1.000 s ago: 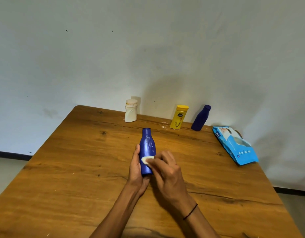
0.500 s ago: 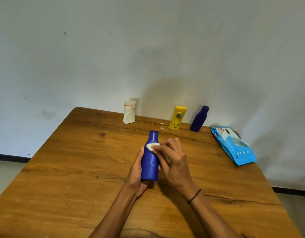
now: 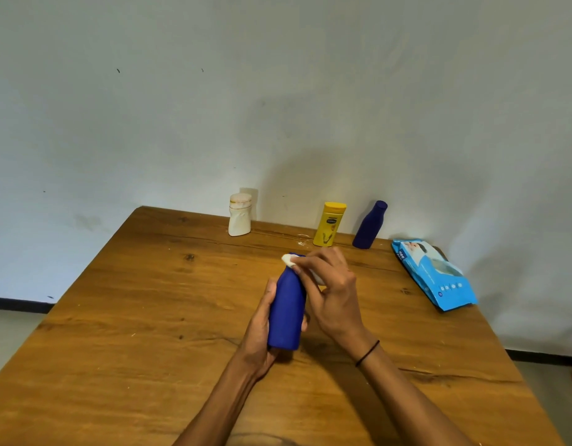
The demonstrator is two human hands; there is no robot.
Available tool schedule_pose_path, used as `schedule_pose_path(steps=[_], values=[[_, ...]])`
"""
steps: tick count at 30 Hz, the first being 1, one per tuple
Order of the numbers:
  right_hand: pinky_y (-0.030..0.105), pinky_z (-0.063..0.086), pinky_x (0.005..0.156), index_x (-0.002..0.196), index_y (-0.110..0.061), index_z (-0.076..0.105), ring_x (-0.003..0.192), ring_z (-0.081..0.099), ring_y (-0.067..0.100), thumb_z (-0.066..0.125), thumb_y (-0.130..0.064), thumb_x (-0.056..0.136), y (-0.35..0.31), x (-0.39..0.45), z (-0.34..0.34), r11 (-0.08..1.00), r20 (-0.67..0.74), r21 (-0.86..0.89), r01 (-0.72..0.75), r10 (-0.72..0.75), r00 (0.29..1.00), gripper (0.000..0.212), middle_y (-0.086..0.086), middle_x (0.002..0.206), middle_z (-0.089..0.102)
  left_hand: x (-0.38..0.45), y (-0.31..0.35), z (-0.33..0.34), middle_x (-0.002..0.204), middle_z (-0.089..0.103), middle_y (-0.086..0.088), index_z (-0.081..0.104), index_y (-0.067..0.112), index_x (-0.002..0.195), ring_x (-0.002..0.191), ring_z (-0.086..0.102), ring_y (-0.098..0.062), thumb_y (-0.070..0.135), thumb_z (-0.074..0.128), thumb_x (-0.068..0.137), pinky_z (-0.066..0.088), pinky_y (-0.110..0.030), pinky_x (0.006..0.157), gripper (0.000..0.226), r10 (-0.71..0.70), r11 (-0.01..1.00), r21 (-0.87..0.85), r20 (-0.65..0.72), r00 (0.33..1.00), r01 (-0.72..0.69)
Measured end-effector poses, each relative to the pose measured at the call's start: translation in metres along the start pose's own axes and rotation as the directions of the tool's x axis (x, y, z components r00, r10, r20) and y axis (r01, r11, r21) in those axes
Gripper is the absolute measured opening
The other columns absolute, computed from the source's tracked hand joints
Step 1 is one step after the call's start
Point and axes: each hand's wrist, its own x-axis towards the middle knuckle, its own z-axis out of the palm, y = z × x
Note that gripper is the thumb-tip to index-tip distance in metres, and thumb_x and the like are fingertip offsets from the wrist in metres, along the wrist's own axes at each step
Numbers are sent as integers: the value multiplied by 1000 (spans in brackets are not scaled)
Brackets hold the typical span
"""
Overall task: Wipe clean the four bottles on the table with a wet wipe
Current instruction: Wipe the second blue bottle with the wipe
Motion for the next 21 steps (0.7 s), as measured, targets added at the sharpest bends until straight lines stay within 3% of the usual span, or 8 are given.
schedule_pose_path(steps=[3, 6, 11, 14, 18, 21], values=[[17, 44, 89, 113, -9, 74, 103, 54, 11, 71, -10, 97, -3, -2, 3, 1000, 8, -17, -5, 6, 1000, 16, 3, 107, 65, 2, 0, -2, 107, 73, -16, 72, 17, 124, 82, 68, -22, 47, 42, 106, 59, -34, 68, 46, 15, 1000, 24, -4, 1000, -15], [20, 44, 86, 113, -10, 72, 101, 52, 11, 63, -17, 100, -7, -20, 0, 998, 111, -3, 70, -69, 991, 18, 2, 106, 63, 3, -1, -5, 114, 76, -16, 65, 13, 134, 94, 75, -22, 45, 37, 109, 62, -34, 74, 49, 26, 999, 26, -22, 999, -26], [29, 45, 81, 113, -9, 72, 95, 52, 14, 58, -19, 103, -9, -44, -7, 974, 256, 14, 225, -221, 941, 20, 2, 104, 63, 3, -1, -10, 109, 76, -16, 79, 15, 119, 95, 75, -23, 48, 32, 110, 64, -37, 81, 58, 6, 999, 47, -17, 1000, -5], [29, 48, 80, 114, -12, 68, 96, 51, 13, 55, -23, 103, -7, -31, -10, 980, 210, -29, 197, -186, 960, 21, 3, 103, 63, 1, -3, -8, 118, 75, -17, 67, 16, 134, 101, 74, -25, 47, 36, 108, 62, -37, 83, 51, 11, 995, 95, -20, 1000, -9], [31, 51, 82, 111, -5, 72, 97, 54, 17, 61, -19, 100, 1, 10, -11, 986, 110, -109, 125, -113, 987, 21, 8, 101, 65, 0, -4, -2, 109, 68, -16, 73, 22, 124, 86, 64, -24, 56, 48, 102, 54, -39, 77, 47, 26, 989, 143, 60, 998, -35], [25, 48, 85, 110, -4, 72, 99, 54, 14, 62, -16, 99, 0, 19, -10, 991, 115, -98, 87, -75, 991, 19, 7, 102, 65, 2, -6, -5, 107, 68, -16, 73, 23, 123, 83, 64, -24, 56, 50, 99, 55, -37, 74, 47, 43, 991, 120, 75, 996, -52]])
